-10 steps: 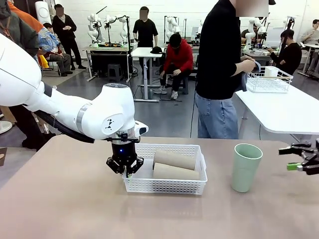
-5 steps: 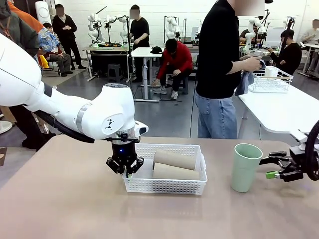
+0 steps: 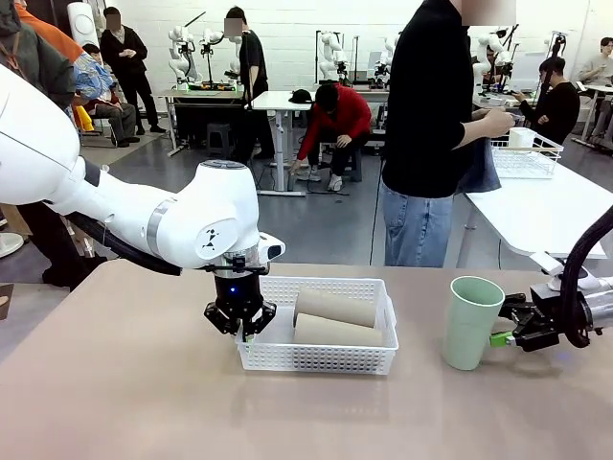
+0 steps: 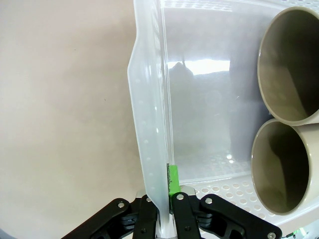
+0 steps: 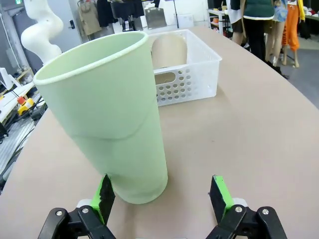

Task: Clean and organize the cups into the basket.
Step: Pick up the Reusable plastic cup from the right side of the table and stack it inside the Organizing basket in the center of the table.

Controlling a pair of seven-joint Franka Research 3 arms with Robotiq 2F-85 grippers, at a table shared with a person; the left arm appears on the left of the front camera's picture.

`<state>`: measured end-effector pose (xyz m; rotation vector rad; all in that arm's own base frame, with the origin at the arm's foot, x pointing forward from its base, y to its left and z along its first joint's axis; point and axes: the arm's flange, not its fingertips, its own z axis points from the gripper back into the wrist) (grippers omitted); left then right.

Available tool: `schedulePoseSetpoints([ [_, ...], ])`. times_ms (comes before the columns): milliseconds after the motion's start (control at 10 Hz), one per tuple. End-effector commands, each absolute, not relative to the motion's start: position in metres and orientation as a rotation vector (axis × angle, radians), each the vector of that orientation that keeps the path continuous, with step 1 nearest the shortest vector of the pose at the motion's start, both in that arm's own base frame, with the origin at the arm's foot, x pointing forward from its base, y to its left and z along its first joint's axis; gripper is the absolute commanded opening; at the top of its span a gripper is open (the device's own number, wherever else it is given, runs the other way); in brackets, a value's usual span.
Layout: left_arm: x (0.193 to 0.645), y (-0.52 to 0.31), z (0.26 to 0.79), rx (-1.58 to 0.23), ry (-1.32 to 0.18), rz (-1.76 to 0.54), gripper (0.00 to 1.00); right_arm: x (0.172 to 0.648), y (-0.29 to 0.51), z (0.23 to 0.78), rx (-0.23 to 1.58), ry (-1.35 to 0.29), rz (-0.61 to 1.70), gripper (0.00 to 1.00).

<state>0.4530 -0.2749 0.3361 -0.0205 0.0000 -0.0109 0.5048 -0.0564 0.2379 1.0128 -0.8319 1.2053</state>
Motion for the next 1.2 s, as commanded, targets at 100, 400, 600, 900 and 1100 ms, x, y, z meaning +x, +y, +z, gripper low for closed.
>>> schedulePoseSetpoints([
  [100,0.451,-0.272,0.334,-0.026,-0.002,-0.016,0.0,0.502,-0.053,0.243,1.042,-0.805,1.229,1.0],
  [400,0.451,-0.272,0.334,-0.026,-0.002,-0.016,0.0,0.494,-0.05,0.245,1.092,-0.767,1.305,1.0],
  [600,0.451,-0.272,0.334,-0.026,-0.002,-0.016,0.0,0.49,-0.05,0.244,1.111,-0.753,1.322,1.0],
  [900,0.451,-0.272,0.334,-0.026,-0.002,-0.016,0.0,0.487,-0.037,0.242,1.125,-0.745,1.352,1.0],
  [1100,0.451,-0.272,0.334,-0.026,-0.002,-0.016,0.0,0.489,-0.027,0.237,1.139,-0.729,1.361,1.0],
])
